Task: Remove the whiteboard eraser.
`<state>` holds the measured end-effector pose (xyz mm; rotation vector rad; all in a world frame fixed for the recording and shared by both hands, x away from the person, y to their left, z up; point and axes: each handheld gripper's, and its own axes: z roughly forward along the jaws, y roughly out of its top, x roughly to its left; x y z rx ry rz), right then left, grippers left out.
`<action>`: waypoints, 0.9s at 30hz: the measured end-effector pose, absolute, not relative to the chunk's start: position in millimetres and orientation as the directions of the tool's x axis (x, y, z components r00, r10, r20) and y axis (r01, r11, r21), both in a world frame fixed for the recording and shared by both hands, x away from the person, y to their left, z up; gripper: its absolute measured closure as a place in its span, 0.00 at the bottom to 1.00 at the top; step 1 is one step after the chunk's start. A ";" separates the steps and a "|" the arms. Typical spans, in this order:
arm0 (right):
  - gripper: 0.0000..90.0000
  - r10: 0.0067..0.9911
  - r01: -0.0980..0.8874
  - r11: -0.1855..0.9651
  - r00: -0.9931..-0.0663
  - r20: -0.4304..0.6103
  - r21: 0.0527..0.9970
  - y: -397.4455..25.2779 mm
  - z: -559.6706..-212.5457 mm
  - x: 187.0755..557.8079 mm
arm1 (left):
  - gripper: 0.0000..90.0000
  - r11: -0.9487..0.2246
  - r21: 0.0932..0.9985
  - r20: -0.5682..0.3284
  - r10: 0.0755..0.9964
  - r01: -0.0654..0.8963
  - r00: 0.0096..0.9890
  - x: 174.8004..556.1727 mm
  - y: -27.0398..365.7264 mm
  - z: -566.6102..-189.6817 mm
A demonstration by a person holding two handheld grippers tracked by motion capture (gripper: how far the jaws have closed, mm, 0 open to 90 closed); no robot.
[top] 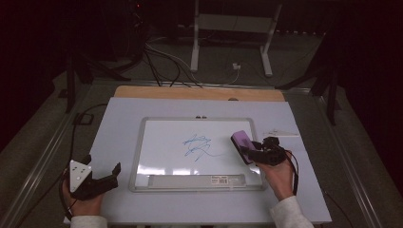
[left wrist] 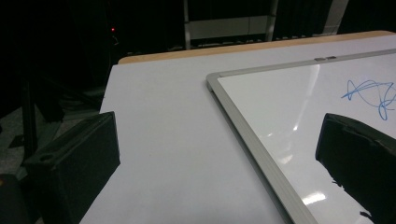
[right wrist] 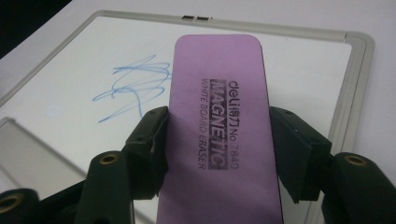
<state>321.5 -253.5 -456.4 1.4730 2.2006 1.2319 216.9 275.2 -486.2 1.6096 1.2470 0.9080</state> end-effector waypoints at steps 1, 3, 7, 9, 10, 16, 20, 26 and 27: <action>0.46 0.847 0.658 0.146 -0.469 0.251 0.739 -251.4 -456.2 323.8 | 0.01 -0.108 0.938 0.032 0.973 0.329 0.228 217.0 275.3 -486.4; 0.46 0.852 0.657 0.149 -0.465 0.241 0.739 -247.7 -455.8 328.3 | 0.01 -0.108 0.938 0.032 0.973 0.329 0.229 216.8 275.5 -486.4; 0.46 0.857 0.656 0.153 -0.461 0.232 0.739 -241.4 -455.6 334.8 | 0.01 -0.101 0.940 0.026 0.974 0.325 0.227 216.4 276.0 -486.0; 0.46 0.862 0.657 0.159 -0.456 0.221 0.737 -235.1 -456.1 340.6 | 0.01 -0.101 0.940 0.026 0.974 0.326 0.227 216.5 276.2 -486.2; 0.46 0.862 0.657 0.159 -0.456 0.221 0.737 -235.1 -456.1 340.6 | 0.01 -0.100 0.940 0.025 0.974 0.326 0.227 216.4 276.3 -486.1; 0.46 0.877 0.666 0.173 -0.439 0.193 0.726 -224.8 -462.9 352.9 | 0.01 -0.102 0.942 0.028 0.973 0.320 0.228 216.1 276.5 -485.3; 0.46 0.888 0.676 0.200 -0.431 0.159 0.709 -215.8 -473.7 360.7 | 0.01 -0.102 0.942 0.028 0.973 0.321 0.228 216.0 276.5 -485.4; 0.46 0.896 0.683 0.214 -0.423 0.139 0.698 -210.3 -482.5 365.9 | 0.01 -0.103 0.941 0.029 0.973 0.322 0.228 216.3 275.9 -485.6; 0.46 0.897 0.685 0.212 -0.420 0.140 0.697 -208.0 -484.3 367.3 | 0.01 -0.104 0.941 0.029 0.973 0.323 0.229 216.4 275.7 -485.8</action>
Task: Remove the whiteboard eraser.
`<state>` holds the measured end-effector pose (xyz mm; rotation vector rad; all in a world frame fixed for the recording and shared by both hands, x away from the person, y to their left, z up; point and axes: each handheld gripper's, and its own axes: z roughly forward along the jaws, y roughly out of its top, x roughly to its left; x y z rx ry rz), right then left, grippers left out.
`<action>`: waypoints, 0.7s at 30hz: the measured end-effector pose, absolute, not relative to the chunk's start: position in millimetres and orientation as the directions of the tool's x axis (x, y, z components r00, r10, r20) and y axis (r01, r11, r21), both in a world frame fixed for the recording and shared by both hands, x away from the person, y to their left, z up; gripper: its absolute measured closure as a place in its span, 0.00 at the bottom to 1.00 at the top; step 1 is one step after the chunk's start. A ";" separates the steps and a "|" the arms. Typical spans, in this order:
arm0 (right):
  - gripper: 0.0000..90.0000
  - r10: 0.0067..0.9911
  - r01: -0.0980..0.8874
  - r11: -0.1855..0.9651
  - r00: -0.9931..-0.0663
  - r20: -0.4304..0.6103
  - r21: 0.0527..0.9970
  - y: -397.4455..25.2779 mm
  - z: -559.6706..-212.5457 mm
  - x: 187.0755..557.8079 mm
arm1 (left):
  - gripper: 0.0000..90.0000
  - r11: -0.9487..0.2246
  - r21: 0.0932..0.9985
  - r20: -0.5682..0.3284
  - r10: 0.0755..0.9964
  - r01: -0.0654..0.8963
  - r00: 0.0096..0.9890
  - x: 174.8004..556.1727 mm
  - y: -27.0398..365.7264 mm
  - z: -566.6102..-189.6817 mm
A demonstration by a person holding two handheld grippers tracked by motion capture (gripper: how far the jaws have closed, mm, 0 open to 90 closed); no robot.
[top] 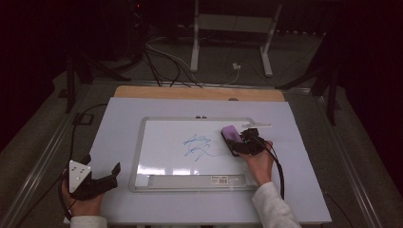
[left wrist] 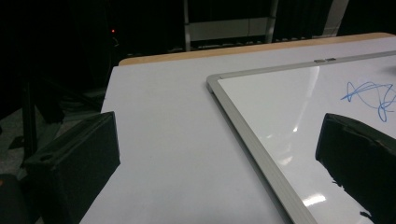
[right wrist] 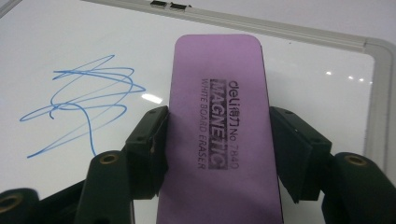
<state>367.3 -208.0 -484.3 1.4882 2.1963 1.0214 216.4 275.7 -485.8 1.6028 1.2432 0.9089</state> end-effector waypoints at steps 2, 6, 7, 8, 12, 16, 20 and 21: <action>0.46 0.897 0.685 0.213 -0.419 0.138 0.697 -206.3 -485.2 367.9 | 0.01 -0.105 0.940 0.030 0.973 0.324 0.229 216.4 275.6 -485.8; 0.46 0.896 0.684 0.225 -0.426 0.129 0.693 -199.6 -490.3 369.2 | 0.01 -0.103 0.941 0.029 0.974 0.322 0.225 215.9 276.4 -485.5; 0.45 0.895 0.685 0.226 -0.427 0.130 0.693 -198.1 -491.6 368.9 | 0.01 -0.101 0.941 0.028 0.974 0.322 0.224 216.0 276.7 -485.7; 0.45 0.894 0.683 0.229 -0.429 0.127 0.693 -196.4 -492.7 368.6 | 0.01 -0.100 0.941 0.027 0.974 0.324 0.225 216.1 276.9 -485.8; 0.45 0.893 0.677 0.242 -0.435 0.113 0.695 -190.0 -495.0 367.2 | 0.01 -0.101 0.941 0.028 0.974 0.323 0.224 216.1 276.8 -485.7; 0.45 0.890 0.668 0.276 -0.449 0.078 0.691 -182.0 -498.3 365.9 | 0.01 -0.100 0.941 0.027 0.974 0.324 0.223 216.9 276.5 -486.0; 0.45 0.890 0.663 0.300 -0.454 0.049 0.686 -178.6 -501.6 365.0 | 0.01 -0.100 0.941 0.027 0.974 0.324 0.223 216.7 276.8 -486.0; 0.45 0.891 0.661 0.306 -0.452 0.039 0.685 -177.4 -501.6 364.3 | 0.01 -0.100 0.941 0.027 0.974 0.323 0.224 216.7 277.0 -486.0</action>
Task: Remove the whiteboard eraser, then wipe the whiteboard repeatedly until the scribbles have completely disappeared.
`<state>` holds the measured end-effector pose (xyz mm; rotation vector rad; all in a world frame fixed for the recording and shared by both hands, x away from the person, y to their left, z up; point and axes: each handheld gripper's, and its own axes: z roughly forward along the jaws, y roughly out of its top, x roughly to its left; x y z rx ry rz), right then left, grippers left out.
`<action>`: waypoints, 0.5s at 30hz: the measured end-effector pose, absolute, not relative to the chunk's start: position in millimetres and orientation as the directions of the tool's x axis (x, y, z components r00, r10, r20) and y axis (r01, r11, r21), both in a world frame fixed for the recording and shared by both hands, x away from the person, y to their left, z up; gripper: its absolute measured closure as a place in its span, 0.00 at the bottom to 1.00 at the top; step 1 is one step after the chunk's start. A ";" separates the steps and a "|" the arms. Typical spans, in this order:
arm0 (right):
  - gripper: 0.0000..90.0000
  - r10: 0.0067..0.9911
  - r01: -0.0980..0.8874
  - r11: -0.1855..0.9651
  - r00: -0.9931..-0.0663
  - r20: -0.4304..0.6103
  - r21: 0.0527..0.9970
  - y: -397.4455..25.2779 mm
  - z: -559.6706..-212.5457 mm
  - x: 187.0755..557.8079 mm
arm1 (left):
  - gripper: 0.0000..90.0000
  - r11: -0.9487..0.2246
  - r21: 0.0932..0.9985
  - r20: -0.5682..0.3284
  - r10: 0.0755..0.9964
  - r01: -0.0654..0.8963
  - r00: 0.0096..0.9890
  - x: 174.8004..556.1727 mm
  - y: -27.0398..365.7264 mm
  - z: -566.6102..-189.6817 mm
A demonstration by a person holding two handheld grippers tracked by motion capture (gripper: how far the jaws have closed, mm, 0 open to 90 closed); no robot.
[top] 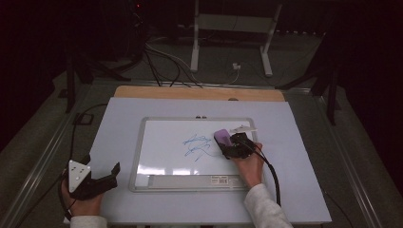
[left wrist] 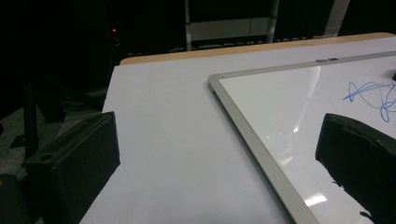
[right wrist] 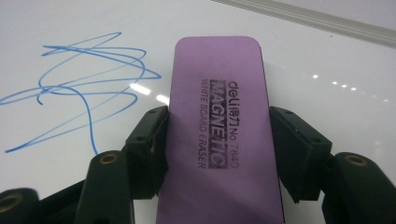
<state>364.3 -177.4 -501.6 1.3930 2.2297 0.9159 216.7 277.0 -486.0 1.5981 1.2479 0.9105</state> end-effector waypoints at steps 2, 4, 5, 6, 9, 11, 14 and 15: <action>0.45 0.894 0.659 0.308 -0.447 0.029 0.686 -175.6 -501.9 363.7 | 0.01 -0.100 0.941 0.027 0.974 0.323 0.224 216.6 277.2 -485.9; 0.43 0.895 0.669 0.298 -0.444 0.044 0.681 -176.0 -502.3 364.7 | 0.01 -0.101 0.941 0.028 0.974 0.322 0.225 216.4 277.3 -485.9; 0.37 0.892 0.674 0.282 -0.446 0.072 0.683 -177.5 -502.3 366.0 | 0.01 -0.101 0.941 0.027 0.974 0.323 0.225 216.6 277.3 -486.0; 0.37 0.892 0.674 0.282 -0.446 0.072 0.683 -177.5 -502.3 366.0 | 0.01 -0.100 0.941 0.027 0.974 0.323 0.224 216.9 277.4 -486.1; 0.32 0.893 0.677 0.241 -0.435 0.114 0.695 -180.5 -501.2 369.0 | 0.01 -0.100 0.940 0.026 0.974 0.327 0.224 217.1 277.1 -486.8; 0.34 0.892 0.691 0.219 -0.427 0.146 0.689 -183.0 -501.3 372.2 | 0.01 -0.100 0.940 0.026 0.974 0.325 0.224 216.5 277.2 -486.4; 0.45 0.892 0.704 0.206 -0.421 0.166 0.680 -185.4 -502.2 375.1 | 0.01 -0.098 0.940 0.025 0.975 0.326 0.221 216.8 277.1 -486.6; 0.45 0.891 0.705 0.203 -0.421 0.170 0.679 -185.7 -502.4 375.3 | 0.01 -0.101 0.939 0.027 0.975 0.329 0.223 217.2 277.2 -487.0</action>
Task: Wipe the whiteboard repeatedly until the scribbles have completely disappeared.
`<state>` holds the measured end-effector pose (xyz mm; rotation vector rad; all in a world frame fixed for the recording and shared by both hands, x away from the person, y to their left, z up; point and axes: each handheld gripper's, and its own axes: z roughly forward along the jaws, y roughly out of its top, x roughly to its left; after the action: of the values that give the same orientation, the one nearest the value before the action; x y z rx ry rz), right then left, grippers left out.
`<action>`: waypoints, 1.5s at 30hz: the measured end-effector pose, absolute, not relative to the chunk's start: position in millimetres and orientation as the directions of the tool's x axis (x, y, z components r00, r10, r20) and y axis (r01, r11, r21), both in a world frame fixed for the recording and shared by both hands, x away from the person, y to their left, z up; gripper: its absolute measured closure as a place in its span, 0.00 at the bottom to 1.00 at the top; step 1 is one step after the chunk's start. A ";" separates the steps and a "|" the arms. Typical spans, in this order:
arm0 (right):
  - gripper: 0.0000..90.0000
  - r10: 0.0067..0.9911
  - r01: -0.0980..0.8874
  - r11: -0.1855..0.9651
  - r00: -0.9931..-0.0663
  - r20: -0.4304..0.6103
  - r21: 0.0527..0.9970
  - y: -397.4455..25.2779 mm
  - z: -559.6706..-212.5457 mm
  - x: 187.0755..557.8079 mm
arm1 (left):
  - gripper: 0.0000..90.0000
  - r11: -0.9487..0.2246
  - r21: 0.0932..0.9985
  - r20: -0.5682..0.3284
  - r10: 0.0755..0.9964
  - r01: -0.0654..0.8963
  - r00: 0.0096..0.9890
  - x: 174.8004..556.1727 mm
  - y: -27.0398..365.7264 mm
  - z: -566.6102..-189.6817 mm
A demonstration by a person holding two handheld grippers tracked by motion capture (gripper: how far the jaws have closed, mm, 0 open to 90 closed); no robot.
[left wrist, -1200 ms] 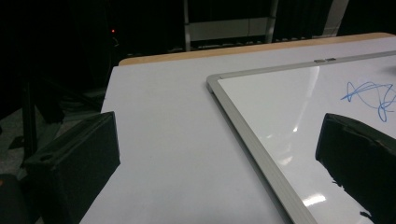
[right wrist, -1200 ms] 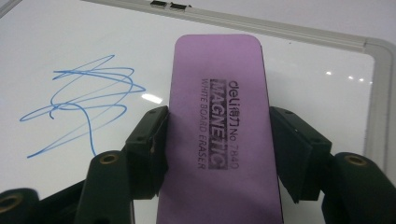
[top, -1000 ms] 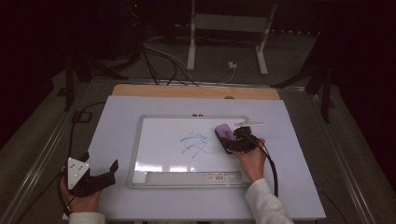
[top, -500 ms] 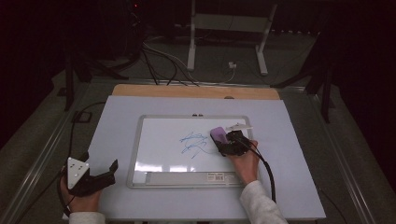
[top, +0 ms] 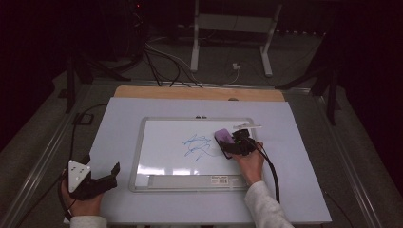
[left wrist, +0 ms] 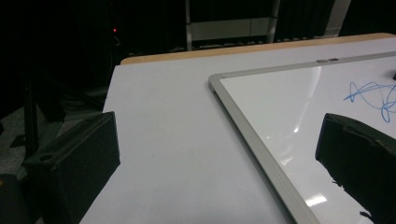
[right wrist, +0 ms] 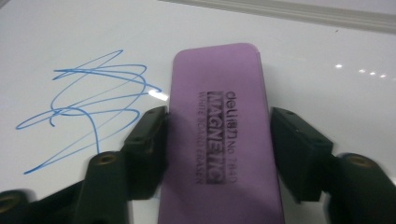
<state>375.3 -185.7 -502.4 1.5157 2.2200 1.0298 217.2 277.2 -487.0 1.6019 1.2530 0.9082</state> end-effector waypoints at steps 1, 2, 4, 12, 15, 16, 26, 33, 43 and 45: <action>0.45 0.892 0.705 0.206 -0.420 0.165 0.678 -185.2 -502.2 375.0 | 0.01 -0.102 0.938 0.028 0.974 0.330 0.223 217.5 277.2 -487.2; 0.46 0.897 0.705 0.210 -0.415 0.154 0.677 -183.5 -501.8 374.2 | 0.01 -0.101 0.938 0.026 0.975 0.330 0.223 217.8 277.1 -487.5; 0.46 0.898 0.703 0.214 -0.415 0.147 0.678 -182.7 -501.6 373.7 | 0.01 -0.102 0.938 0.028 0.975 0.331 0.222 217.4 276.9 -487.3; 0.46 0.872 0.689 0.257 -0.468 0.144 0.678 -165.2 -501.4 363.8 | 0.01 -0.102 0.937 0.028 0.975 0.333 0.221 217.9 276.2 -487.8; 0.46 0.854 0.671 0.291 -0.504 0.131 0.682 -153.0 -501.3 358.0 | 0.01 -0.102 0.939 0.029 0.975 0.329 0.221 217.2 276.1 -487.0; 0.46 0.853 0.663 0.305 -0.510 0.114 0.684 -150.3 -500.7 356.9 | 0.01 -0.103 0.939 0.029 0.975 0.329 0.221 217.0 276.2 -486.9; 0.46 0.904 0.686 0.265 -0.422 0.074 0.677 -164.4 -498.9 367.1 | 0.01 -0.100 0.939 0.027 0.976 0.330 0.217 217.4 277.5 -487.5; 0.46 0.842 0.663 0.320 -0.526 0.117 0.677 -137.5 -500.2 352.5 | 0.01 -0.105 0.938 0.032 0.975 0.329 0.219 217.0 276.2 -486.6; 0.46 0.897 0.698 0.252 -0.428 0.109 0.671 -154.9 -499.5 373.0 | 0.02 -0.113 0.943 0.045 0.975 0.313 0.218 215.3 277.6 -482.9; 0.46 0.899 0.700 0.246 -0.423 0.112 0.671 -154.6 -499.7 373.0 | 0.02 -0.116 0.942 0.046 0.974 0.315 0.221 215.9 277.4 -482.6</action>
<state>373.0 -154.6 -499.7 1.4827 2.2271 0.9579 215.9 277.4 -482.6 1.6046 1.2395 0.9315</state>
